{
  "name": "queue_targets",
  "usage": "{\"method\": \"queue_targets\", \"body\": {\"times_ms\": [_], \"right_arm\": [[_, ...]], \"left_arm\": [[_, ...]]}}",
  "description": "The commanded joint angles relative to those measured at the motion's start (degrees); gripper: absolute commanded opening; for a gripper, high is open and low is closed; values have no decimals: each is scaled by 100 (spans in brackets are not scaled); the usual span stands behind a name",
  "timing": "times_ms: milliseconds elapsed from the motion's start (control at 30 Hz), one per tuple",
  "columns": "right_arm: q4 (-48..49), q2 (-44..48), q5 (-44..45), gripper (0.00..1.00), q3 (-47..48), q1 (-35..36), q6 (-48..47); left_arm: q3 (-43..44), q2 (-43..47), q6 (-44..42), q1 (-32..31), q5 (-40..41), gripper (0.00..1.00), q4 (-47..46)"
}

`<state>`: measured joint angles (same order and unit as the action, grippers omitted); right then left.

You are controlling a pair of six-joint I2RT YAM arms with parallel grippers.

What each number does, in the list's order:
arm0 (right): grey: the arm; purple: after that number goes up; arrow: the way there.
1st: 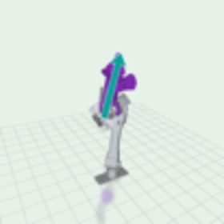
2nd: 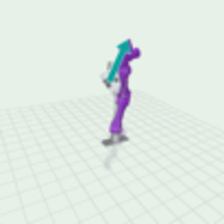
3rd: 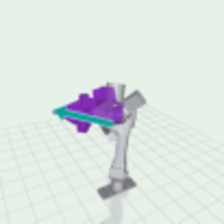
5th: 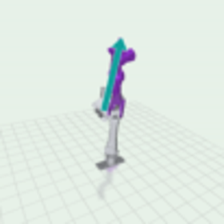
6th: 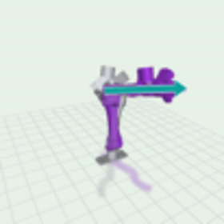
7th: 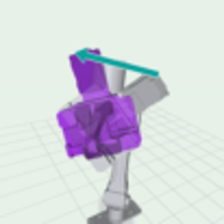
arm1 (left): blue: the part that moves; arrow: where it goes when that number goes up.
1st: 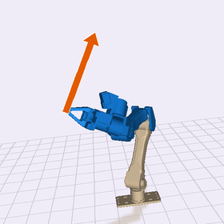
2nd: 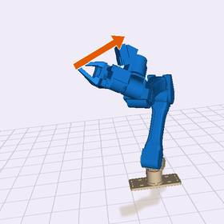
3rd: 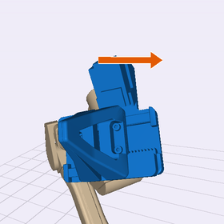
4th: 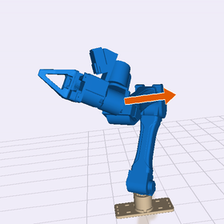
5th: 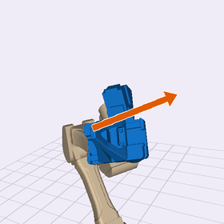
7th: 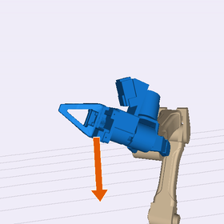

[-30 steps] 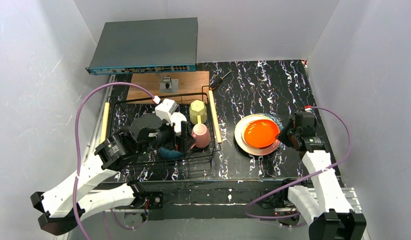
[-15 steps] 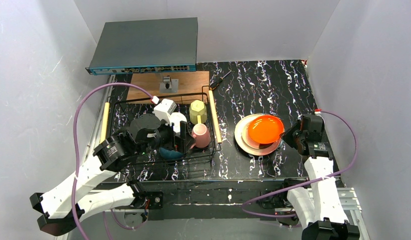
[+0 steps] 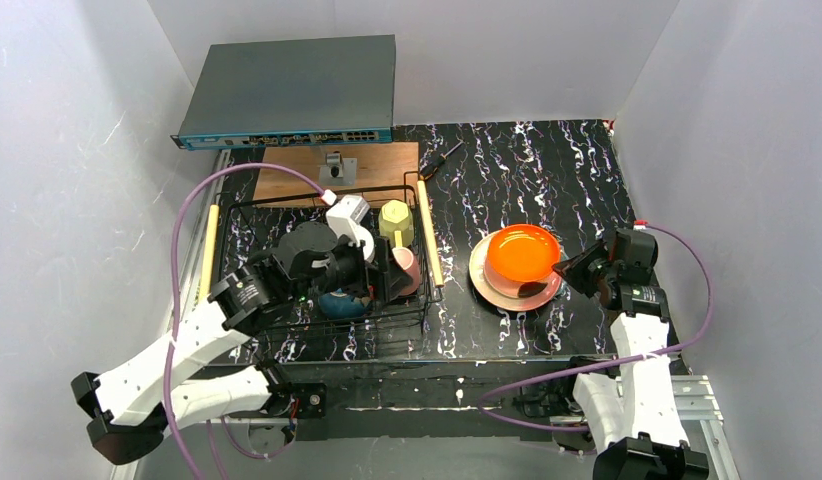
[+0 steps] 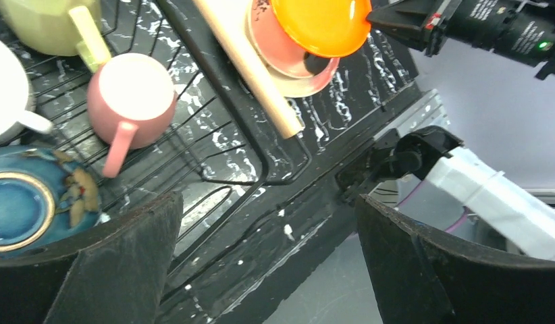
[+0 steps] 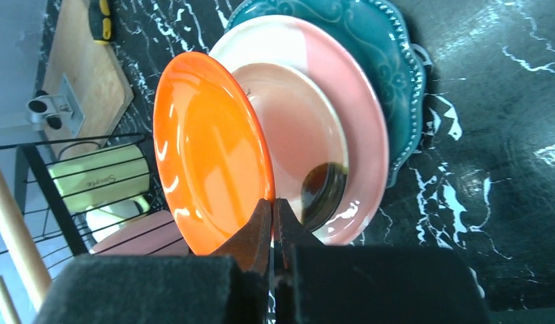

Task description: Load the mixed dishes into the dish rack

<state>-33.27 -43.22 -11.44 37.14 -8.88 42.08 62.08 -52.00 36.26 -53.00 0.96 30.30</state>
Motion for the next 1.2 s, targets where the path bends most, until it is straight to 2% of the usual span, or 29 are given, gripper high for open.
{"method": "queue_targets", "body": {"times_ms": [0, 300, 500, 733, 867, 1000, 1167], "right_arm": [[292, 78, -1030, 1, 559, -35, 360], [288, 2, -1842, 1, 1024, -31, 608], [382, -126, -2582, 1, 1328, 28, 805], [607, -62, -2687, 1, 1363, 402, 1117], [709, -88, -2518, 1, 1389, 782, 1223], [813, -114, -2245, 1, 1385, 1247, 1290], [946, -143, -1905, 1, 1314, 1726, 1354]], "left_arm": [[-90, -220, 638, 152, -619, 98, -971], [-440, -908, 1743, 791, -1898, 98, -2584], [-463, -1549, 2345, 904, -2264, 98, -3597], [-368, -2194, 2790, 923, -2439, 97, -4316], [-240, -2424, 2836, 923, -2478, 91, -4452], [-240, -2415, 2842, 923, -2397, 76, -4452], [-384, -2068, 2661, 923, -2090, 65, -4075]]}}
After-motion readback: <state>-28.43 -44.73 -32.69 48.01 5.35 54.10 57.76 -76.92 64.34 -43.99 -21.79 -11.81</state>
